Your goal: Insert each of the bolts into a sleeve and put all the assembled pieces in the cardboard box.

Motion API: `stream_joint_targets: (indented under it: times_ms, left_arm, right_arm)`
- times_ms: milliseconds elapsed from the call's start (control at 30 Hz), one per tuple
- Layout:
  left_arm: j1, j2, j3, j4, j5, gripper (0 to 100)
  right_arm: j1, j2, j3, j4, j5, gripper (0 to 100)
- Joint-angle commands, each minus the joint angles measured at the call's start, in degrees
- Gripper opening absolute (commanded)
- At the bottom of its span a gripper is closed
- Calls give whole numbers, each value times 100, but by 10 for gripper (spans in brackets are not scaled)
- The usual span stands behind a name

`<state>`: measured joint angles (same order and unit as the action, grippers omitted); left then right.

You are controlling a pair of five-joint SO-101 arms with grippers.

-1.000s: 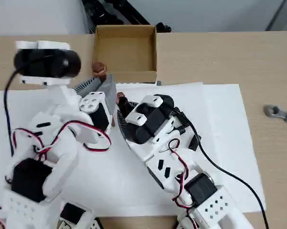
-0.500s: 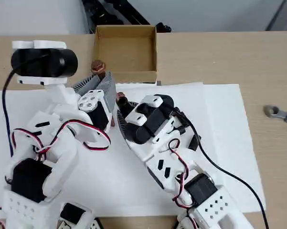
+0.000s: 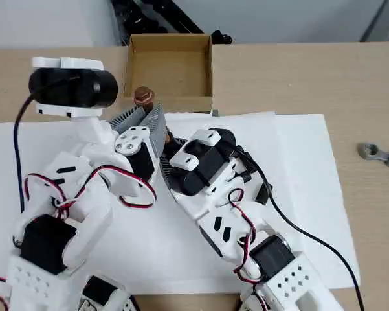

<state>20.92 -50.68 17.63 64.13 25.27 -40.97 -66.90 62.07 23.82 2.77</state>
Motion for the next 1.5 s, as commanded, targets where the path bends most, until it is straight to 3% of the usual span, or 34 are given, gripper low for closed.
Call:
stream_joint_targets:
  times_ms: [0, 767, 967, 1467]
  left_arm:
    - [18, -79, -22, -149, 0, 6]
    - [-114, -88, 312, -484, -79, 9]
    - [-114, -88, 321, -387, -62, 116]
    - [-114, -88, 171, 185, -290, 158]
  right_arm:
    - [48, -127, -62, -154, -53, 4]
    - [40, -127, -62, -154, -53, 4]
    - [40, -127, -62, -154, -53, 4]
    - [66, -84, -70, -163, -53, 4]
